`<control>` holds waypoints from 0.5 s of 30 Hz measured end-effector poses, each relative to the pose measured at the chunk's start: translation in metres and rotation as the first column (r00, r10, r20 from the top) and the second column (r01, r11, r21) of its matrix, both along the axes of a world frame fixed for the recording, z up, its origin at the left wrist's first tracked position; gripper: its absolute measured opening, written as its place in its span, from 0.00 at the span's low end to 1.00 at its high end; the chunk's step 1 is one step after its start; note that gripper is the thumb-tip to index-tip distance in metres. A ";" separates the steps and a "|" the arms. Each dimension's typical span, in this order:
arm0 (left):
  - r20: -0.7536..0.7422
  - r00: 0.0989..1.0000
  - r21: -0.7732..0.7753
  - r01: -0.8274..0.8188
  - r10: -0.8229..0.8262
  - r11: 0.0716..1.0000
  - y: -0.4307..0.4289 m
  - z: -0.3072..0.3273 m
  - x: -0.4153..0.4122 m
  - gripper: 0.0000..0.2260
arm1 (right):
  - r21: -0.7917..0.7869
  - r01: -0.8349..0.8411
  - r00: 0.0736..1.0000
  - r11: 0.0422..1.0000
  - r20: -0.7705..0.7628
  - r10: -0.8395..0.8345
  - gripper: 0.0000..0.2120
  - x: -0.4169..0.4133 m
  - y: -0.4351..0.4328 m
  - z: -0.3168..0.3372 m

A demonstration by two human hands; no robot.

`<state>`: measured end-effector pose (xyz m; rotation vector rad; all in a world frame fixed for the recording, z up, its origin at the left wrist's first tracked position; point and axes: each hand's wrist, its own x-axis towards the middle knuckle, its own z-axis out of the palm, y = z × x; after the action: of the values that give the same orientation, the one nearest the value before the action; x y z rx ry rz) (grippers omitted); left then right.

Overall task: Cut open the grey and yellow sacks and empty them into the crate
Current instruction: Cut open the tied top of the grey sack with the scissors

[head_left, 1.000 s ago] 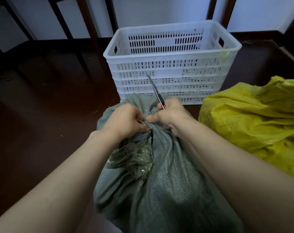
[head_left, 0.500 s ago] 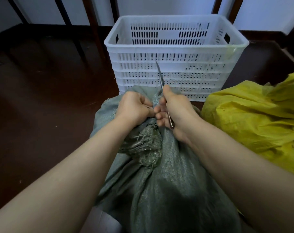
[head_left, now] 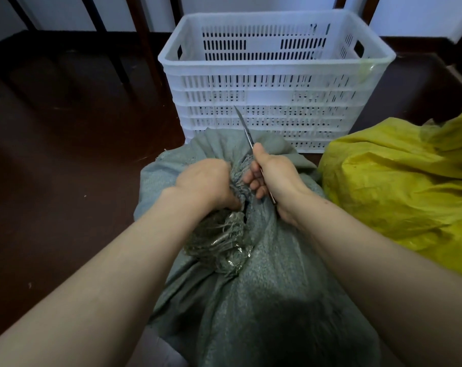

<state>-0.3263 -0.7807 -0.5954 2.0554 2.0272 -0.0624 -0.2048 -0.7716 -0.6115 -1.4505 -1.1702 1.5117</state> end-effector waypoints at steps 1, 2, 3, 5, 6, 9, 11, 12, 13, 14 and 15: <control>0.024 1.000 -0.001 -0.009 0.009 1.000 -0.001 -0.003 -0.001 0.21 | -0.004 -0.009 1.000 1.000 -0.006 0.009 0.23 0.002 0.000 -0.001; 0.054 0.998 0.000 -0.016 0.016 1.000 -0.002 -0.006 -0.002 0.20 | -0.008 -0.018 1.000 1.000 -0.016 0.018 0.23 0.003 -0.001 -0.001; 0.104 0.994 -0.001 -0.028 0.028 1.000 -0.003 -0.008 -0.004 0.19 | -0.009 -0.024 0.999 1.000 -0.029 0.024 0.23 0.003 -0.002 -0.002; 0.246 0.966 -0.006 -0.077 0.076 0.997 -0.004 -0.008 -0.007 0.16 | 0.007 -0.024 0.999 1.000 -0.049 0.024 0.24 0.005 -0.002 -0.001; 0.332 0.937 -0.011 -0.108 0.106 0.994 -0.004 -0.007 -0.008 0.15 | 0.021 -0.021 0.998 1.000 -0.053 0.022 0.24 0.006 -0.001 0.000; 0.586 0.794 -0.054 -0.161 0.162 0.986 -0.006 -0.006 -0.009 0.12 | 0.038 -0.009 0.998 0.999 -0.060 0.011 0.24 0.008 0.001 0.001; 0.654 0.735 -0.093 -0.158 0.180 0.983 -0.010 -0.007 -0.010 0.12 | 0.033 -0.019 0.998 0.999 -0.056 0.021 0.23 0.007 0.000 -0.001; 0.665 0.723 -0.105 -0.156 0.186 0.982 -0.012 -0.009 -0.010 0.12 | 0.032 -0.033 0.998 0.999 -0.053 0.035 0.22 0.006 -0.002 -0.003; 0.673 0.714 -0.113 -0.160 0.194 0.981 -0.013 -0.010 -0.011 0.13 | 0.037 -0.049 0.997 0.998 -0.052 0.051 0.21 0.005 -0.004 -0.004; 0.681 0.703 -0.118 -0.172 0.206 0.978 -0.014 -0.010 -0.013 0.13 | 0.049 -0.065 0.996 0.997 -0.052 0.068 0.19 0.004 -0.006 -0.003; 0.695 0.685 -0.125 -0.188 0.221 0.974 -0.015 -0.010 -0.014 0.13 | 0.068 -0.078 0.996 0.995 -0.049 0.081 0.18 0.005 -0.008 -0.001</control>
<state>-0.3406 -0.7952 -0.6055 1.4566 1.6924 0.6283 -0.2001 -0.7799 -0.6122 -1.3278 -1.2479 1.5405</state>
